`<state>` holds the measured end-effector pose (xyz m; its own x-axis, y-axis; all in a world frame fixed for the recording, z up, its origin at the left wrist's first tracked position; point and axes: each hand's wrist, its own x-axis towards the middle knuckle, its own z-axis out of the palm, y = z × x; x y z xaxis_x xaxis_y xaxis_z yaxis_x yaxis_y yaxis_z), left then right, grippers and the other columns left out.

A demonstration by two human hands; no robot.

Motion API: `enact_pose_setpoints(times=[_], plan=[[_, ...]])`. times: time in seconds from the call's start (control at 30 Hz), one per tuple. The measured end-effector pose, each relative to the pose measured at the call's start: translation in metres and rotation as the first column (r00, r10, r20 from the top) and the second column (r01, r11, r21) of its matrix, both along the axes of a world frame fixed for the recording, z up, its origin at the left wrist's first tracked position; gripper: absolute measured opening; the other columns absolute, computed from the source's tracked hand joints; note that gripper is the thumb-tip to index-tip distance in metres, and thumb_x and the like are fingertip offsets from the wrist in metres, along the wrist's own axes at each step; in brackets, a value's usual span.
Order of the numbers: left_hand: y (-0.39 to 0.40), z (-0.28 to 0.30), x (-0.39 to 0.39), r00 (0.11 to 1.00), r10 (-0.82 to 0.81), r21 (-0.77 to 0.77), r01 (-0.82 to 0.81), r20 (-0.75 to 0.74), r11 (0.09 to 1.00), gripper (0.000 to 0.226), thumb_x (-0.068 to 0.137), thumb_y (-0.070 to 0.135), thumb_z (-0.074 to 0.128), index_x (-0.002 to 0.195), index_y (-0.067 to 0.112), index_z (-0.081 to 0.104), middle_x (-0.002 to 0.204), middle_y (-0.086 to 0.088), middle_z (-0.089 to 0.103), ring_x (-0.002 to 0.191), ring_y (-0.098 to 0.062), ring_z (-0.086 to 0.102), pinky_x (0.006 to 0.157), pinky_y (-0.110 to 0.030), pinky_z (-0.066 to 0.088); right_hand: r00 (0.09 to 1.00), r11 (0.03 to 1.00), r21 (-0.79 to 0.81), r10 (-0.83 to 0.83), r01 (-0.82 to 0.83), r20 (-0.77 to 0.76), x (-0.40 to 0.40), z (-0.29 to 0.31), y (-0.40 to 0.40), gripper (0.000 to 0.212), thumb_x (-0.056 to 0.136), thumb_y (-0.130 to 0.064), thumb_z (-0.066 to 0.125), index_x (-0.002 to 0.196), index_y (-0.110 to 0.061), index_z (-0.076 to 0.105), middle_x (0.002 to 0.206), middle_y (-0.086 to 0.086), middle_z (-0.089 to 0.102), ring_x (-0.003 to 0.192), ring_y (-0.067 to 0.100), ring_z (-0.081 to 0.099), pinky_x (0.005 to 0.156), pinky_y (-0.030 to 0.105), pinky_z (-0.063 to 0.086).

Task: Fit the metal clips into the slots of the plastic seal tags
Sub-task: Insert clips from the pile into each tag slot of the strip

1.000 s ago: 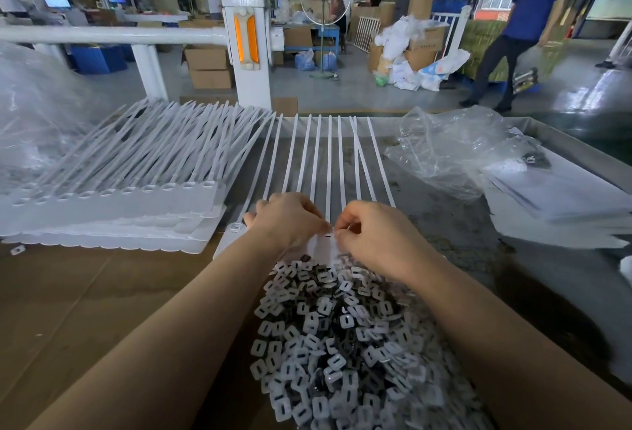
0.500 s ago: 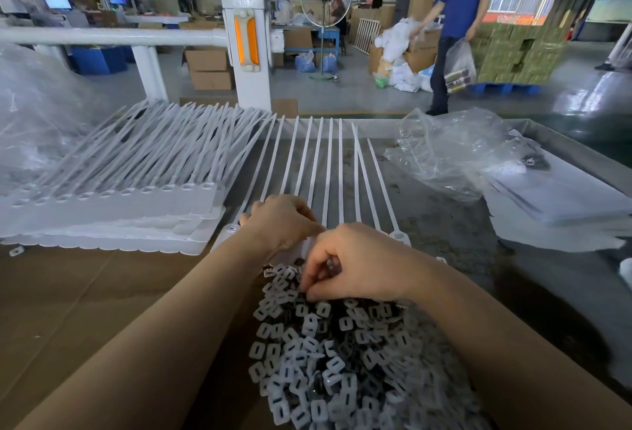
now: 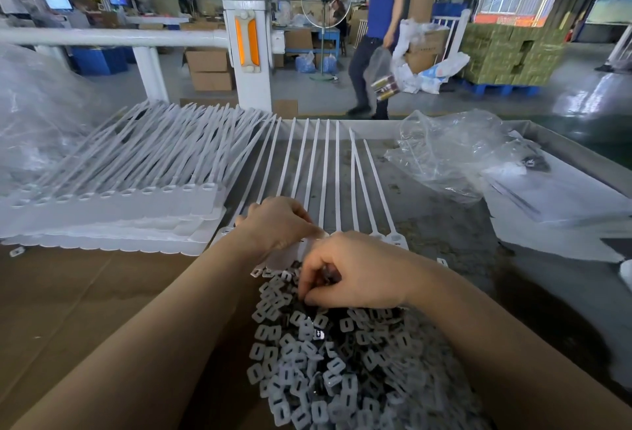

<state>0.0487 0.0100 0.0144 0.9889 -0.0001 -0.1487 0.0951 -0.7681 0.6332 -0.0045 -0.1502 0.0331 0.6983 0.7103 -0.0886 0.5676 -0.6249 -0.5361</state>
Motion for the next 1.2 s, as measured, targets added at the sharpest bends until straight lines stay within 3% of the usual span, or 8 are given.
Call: enact_pose_setpoints(times=[0.2, 0.33, 0.43, 0.57, 0.67, 0.9, 1.07, 1.2], plan=[[0.001, 0.000, -0.002, 0.997, -0.033, -0.028, 0.035, 0.068, 0.999, 0.008, 0.083, 0.035, 0.069, 0.081, 0.028, 0.067, 0.091, 0.001, 0.066, 0.102, -0.026, 0.056, 0.095, -0.048, 0.047, 0.973, 0.955, 0.204, -0.228, 0.218, 0.029, 0.006, -0.001, -0.004, 0.009, 0.090, -0.022, 0.065, 0.086, -0.029, 0.069, 0.080, -0.014, 0.070, 0.068, -0.002, 0.065, 0.062, 0.018, 0.055], [0.001, 0.011, -0.004, 0.991, -0.080, -0.218, 0.103, 0.111, 0.971, 0.012, 0.091, 0.028, 0.068, 0.086, 0.017, 0.071, 0.076, 0.001, 0.067, 0.068, -0.012, 0.057, 0.063, -0.026, 0.046, 0.856, 0.841, 0.295, -0.503, 0.453, 0.120, 0.014, -0.005, -0.008, 0.011, 0.090, -0.018, 0.064, 0.085, -0.026, 0.069, 0.076, -0.012, 0.070, 0.066, 0.003, 0.066, 0.066, 0.028, 0.059], [0.002, 0.021, -0.005, 0.993, -0.121, -0.326, 0.109, -0.016, 0.939, 0.017, 0.093, 0.027, 0.065, 0.089, 0.012, 0.072, 0.070, 0.003, 0.067, 0.058, -0.012, 0.044, 0.053, -0.021, 0.036, 0.779, 0.776, 0.348, -0.604, 0.526, 0.168, 0.017, -0.005, -0.010, 0.011, 0.090, -0.017, 0.062, 0.085, -0.022, 0.071, 0.077, -0.011, 0.070, 0.070, 0.006, 0.066, 0.068, 0.027, 0.057], [0.001, 0.026, -0.007, 0.959, -0.217, -0.490, 0.102, -0.183, 0.866, 0.020, 0.093, 0.025, 0.064, 0.088, 0.008, 0.074, 0.071, -0.002, 0.068, 0.049, -0.009, 0.041, 0.048, -0.021, 0.027, 0.748, 0.745, 0.391, -0.638, 0.541, 0.181, 0.017, -0.005, -0.012, 0.011, 0.089, -0.014, 0.062, 0.084, -0.020, 0.071, 0.074, -0.010, 0.069, 0.065, 0.006, 0.063, 0.059, 0.018, 0.049], [0.001, 0.027, -0.008, 0.942, -0.258, -0.552, 0.102, -0.213, 0.827, 0.021, 0.093, 0.023, 0.064, 0.096, 0.003, 0.073, 0.071, -0.002, 0.068, 0.050, -0.008, 0.042, 0.047, -0.019, 0.027, 0.754, 0.747, 0.397, -0.632, 0.533, 0.178, 0.016, -0.004, -0.012, 0.011, 0.089, -0.016, 0.064, 0.084, -0.023, 0.071, 0.076, -0.012, 0.071, 0.069, 0.004, 0.066, 0.060, 0.016, 0.051], [0.004, 0.025, -0.007, 0.959, -0.250, -0.549, 0.139, -0.133, 0.824, 0.019, 0.086, 0.016, 0.070, 0.095, 0.000, 0.072, 0.070, 0.001, 0.067, 0.053, -0.006, 0.043, 0.049, -0.018, 0.029, 0.779, 0.739, 0.412, -0.618, 0.533, 0.102, 0.017, -0.005, -0.011, 0.015, 0.086, -0.015, 0.071, 0.082, -0.028, 0.065, 0.076, -0.013, 0.070, 0.068, -0.001, 0.064, 0.054, 0.008, 0.045], [0.004, 0.026, -0.006, 0.975, -0.222, -0.445, 0.195, -0.007, 0.874, 0.008, 0.084, 0.013, 0.070, 0.090, 0.009, 0.073, 0.066, 0.003, 0.066, 0.056, -0.005, 0.046, 0.050, -0.017, 0.034, 0.731, 0.701, 0.415, -0.673, 0.580, 0.115, 0.019, -0.005, -0.013, 0.012, 0.092, -0.013, 0.061, 0.090, -0.022, 0.068, 0.080, -0.011, 0.070, 0.068, 0.013, 0.067, 0.055, 0.020, 0.049], [0.004, 0.028, -0.006, 0.976, -0.217, -0.398, 0.209, 0.026, 0.893, 0.007, 0.080, 0.016, 0.072, 0.085, 0.012, 0.074, 0.066, 0.002, 0.066, 0.055, -0.003, 0.048, 0.052, -0.016, 0.037, 0.733, 0.709, 0.399, -0.669, 0.582, 0.120, 0.020, -0.004, -0.012, 0.012, 0.092, -0.017, 0.060, 0.091, -0.023, 0.070, 0.077, -0.012, 0.069, 0.068, 0.011, 0.067, 0.058, 0.023, 0.053]])
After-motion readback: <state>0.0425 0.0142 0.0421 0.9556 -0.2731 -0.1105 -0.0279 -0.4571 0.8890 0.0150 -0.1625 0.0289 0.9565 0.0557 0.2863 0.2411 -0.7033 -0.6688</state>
